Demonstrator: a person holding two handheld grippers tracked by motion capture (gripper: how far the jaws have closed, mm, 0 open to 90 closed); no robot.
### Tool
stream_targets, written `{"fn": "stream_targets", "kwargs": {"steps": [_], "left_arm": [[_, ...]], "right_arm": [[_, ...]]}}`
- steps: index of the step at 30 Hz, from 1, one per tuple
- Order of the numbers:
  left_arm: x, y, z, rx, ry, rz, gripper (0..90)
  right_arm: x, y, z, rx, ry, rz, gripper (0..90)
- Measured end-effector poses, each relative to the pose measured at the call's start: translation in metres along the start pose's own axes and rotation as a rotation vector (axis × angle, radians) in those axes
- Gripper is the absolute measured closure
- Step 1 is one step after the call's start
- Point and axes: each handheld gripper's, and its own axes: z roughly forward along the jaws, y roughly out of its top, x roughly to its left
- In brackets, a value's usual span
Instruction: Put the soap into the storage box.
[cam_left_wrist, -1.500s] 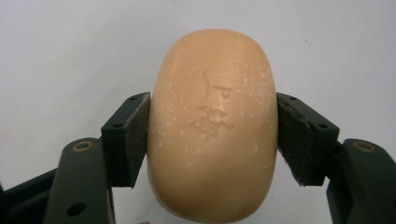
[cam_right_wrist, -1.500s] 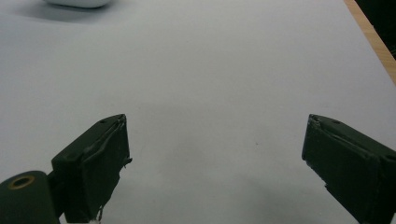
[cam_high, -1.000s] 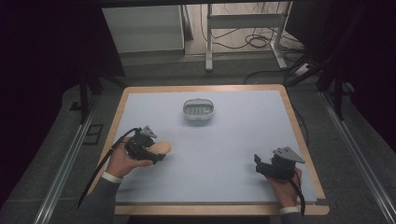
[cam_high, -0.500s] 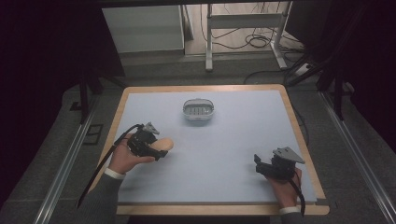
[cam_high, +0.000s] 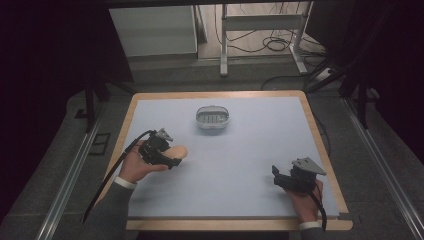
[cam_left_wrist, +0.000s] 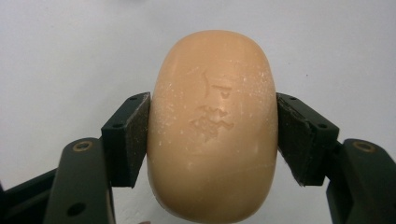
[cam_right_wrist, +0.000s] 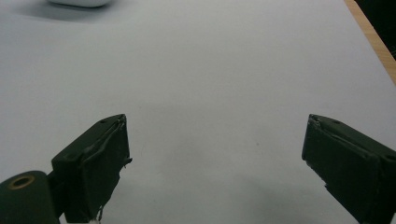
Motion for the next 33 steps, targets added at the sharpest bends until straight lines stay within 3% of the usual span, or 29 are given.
{"fn": "stream_targets", "kwargs": {"steps": [13, 33], "left_arm": [[0.001, 0.014, 0.001, -0.007, 0.007, 0.02, 32.2], [0.005, 0.03, 0.009, -0.004, -0.001, 0.02, 32.3]], "right_arm": [[0.0, 0.0, 0.0, -0.004, 0.003, -0.003, 7.6], [0.001, 0.0, 0.0, 0.002, -0.002, -0.002, 7.6]]}}
